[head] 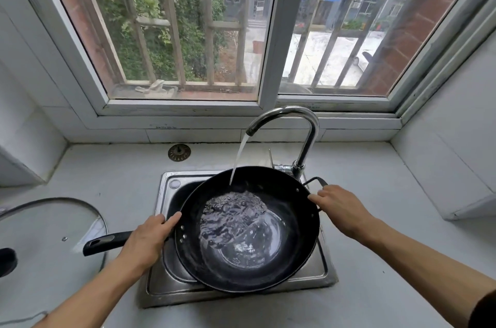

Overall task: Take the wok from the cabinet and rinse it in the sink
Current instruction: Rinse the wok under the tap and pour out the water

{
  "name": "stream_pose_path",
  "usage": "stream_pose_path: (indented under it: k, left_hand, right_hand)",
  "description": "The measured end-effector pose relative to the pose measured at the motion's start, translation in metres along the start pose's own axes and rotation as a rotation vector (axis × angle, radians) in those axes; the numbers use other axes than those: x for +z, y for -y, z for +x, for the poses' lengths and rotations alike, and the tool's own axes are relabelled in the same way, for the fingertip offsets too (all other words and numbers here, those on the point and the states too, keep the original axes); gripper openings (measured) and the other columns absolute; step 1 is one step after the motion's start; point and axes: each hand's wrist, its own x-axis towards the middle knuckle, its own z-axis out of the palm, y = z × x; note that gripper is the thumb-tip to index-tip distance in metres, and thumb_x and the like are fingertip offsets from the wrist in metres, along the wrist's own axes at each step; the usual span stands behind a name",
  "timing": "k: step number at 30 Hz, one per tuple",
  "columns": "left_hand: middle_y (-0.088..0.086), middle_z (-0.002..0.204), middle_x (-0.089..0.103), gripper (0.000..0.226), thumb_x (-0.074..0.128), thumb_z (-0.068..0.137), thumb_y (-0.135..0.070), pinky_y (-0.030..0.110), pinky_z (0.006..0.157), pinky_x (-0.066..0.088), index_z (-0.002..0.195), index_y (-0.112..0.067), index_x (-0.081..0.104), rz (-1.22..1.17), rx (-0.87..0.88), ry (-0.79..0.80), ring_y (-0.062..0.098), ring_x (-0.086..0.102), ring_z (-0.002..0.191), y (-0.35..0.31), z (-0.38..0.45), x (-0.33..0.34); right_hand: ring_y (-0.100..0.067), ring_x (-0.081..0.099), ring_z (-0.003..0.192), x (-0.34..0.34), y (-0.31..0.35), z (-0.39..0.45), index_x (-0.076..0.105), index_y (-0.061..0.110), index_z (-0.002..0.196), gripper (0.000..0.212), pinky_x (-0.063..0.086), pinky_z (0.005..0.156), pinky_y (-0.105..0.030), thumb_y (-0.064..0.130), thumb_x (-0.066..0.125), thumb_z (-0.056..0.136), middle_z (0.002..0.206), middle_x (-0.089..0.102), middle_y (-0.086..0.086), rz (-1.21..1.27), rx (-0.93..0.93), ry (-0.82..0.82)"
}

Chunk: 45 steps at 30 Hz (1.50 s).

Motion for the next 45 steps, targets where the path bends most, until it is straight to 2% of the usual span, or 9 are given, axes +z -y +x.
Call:
stream_pose_path:
  k: [4, 11, 14, 16, 22, 27, 30, 37, 45]
  left_hand:
    - [-0.001, 0.083, 0.048, 0.083, 0.063, 0.067, 0.003, 0.028, 0.053, 0.040, 0.140, -0.030, 0.041, -0.013, 0.010, 0.028, 0.024, 0.053, 0.073, -0.007, 0.007, -0.003]
    - [-0.004, 0.089, 0.045, 0.074, 0.051, 0.079, -0.001, 0.032, 0.066, 0.045, 0.144, -0.033, 0.037, -0.085, 0.066, 0.007, 0.019, 0.047, 0.082, -0.024, 0.026, -0.008]
    - [-0.001, 0.092, 0.048, 0.073, 0.052, 0.080, -0.001, 0.035, 0.075, 0.048, 0.144, -0.032, 0.037, -0.125, 0.086, 0.000, 0.022, 0.051, 0.087, -0.033, 0.034, -0.011]
    - [0.001, 0.095, 0.050, 0.074, 0.052, 0.079, 0.001, 0.033, 0.076, 0.047, 0.145, -0.031, 0.037, -0.133, 0.097, -0.005, 0.023, 0.052, 0.090, -0.038, 0.039, -0.011]
    - [-0.004, 0.094, 0.043, 0.076, 0.052, 0.081, 0.002, 0.023, 0.073, 0.037, 0.146, -0.030, 0.034, -0.146, 0.114, -0.005, 0.016, 0.047, 0.089, -0.044, 0.049, -0.007]
    - [0.000, 0.098, 0.047, 0.077, 0.053, 0.081, 0.002, 0.030, 0.077, 0.046, 0.147, -0.030, 0.032, -0.147, 0.114, 0.018, 0.021, 0.050, 0.092, -0.044, 0.051, -0.005]
    - [0.001, 0.093, 0.048, 0.079, 0.056, 0.077, 0.005, 0.036, 0.071, 0.050, 0.145, -0.028, 0.036, -0.148, 0.130, -0.006, 0.022, 0.050, 0.085, -0.042, 0.052, -0.001]
    - [-0.001, 0.081, 0.043, 0.079, 0.062, 0.071, 0.009, 0.034, 0.052, 0.048, 0.140, -0.025, 0.043, -0.148, 0.174, -0.102, 0.021, 0.047, 0.071, -0.035, 0.058, -0.002]
    - [0.004, 0.082, 0.046, 0.081, 0.060, 0.072, 0.007, 0.034, 0.052, 0.050, 0.141, -0.029, 0.038, -0.108, 0.174, -0.115, 0.028, 0.053, 0.072, -0.024, 0.069, -0.013]
  right_hand:
    - [-0.017, 0.057, 0.067, -0.011, -0.007, -0.010, 0.064, 0.024, 0.082, 0.040, 0.047, 0.060, -0.026, -0.003, 0.076, 0.055, 0.063, 0.054, 0.009, -0.024, 0.005, -0.056]
    - [-0.019, 0.057, 0.071, -0.035, -0.023, -0.028, 0.066, 0.022, 0.091, 0.047, 0.047, 0.059, -0.027, -0.011, 0.072, 0.058, 0.070, 0.057, 0.008, -0.015, 0.035, -0.124]
    - [-0.017, 0.057, 0.070, -0.044, -0.029, -0.034, 0.067, 0.023, 0.092, 0.048, 0.041, 0.060, -0.023, -0.010, 0.075, 0.058, 0.069, 0.058, 0.009, -0.029, 0.044, -0.147]
    - [-0.017, 0.057, 0.071, -0.046, -0.033, -0.038, 0.067, 0.023, 0.093, 0.049, 0.044, 0.061, -0.023, -0.009, 0.077, 0.057, 0.069, 0.059, 0.010, -0.028, 0.043, -0.153]
    - [-0.018, 0.057, 0.072, -0.050, -0.042, -0.044, 0.064, 0.022, 0.088, 0.044, 0.048, 0.061, -0.026, -0.003, 0.083, 0.057, 0.068, 0.057, 0.009, -0.045, 0.038, -0.142]
    - [-0.020, 0.058, 0.071, -0.054, -0.042, -0.043, 0.064, 0.022, 0.087, 0.044, 0.051, 0.064, -0.029, -0.006, 0.082, 0.057, 0.068, 0.058, 0.008, -0.054, 0.007, -0.152]
    - [-0.020, 0.058, 0.070, -0.059, -0.041, -0.045, 0.064, 0.021, 0.087, 0.045, 0.051, 0.065, -0.029, -0.009, 0.080, 0.056, 0.067, 0.057, 0.007, -0.069, -0.004, -0.165]
    - [-0.020, 0.058, 0.069, -0.059, -0.033, -0.051, 0.065, 0.021, 0.084, 0.045, 0.050, 0.065, -0.031, -0.009, 0.081, 0.054, 0.065, 0.057, 0.007, -0.080, 0.006, -0.162]
    - [-0.019, 0.057, 0.072, -0.045, -0.024, -0.047, 0.063, 0.022, 0.095, 0.054, 0.043, 0.065, -0.031, -0.005, 0.083, 0.052, 0.067, 0.060, 0.009, -0.106, 0.070, -0.123]
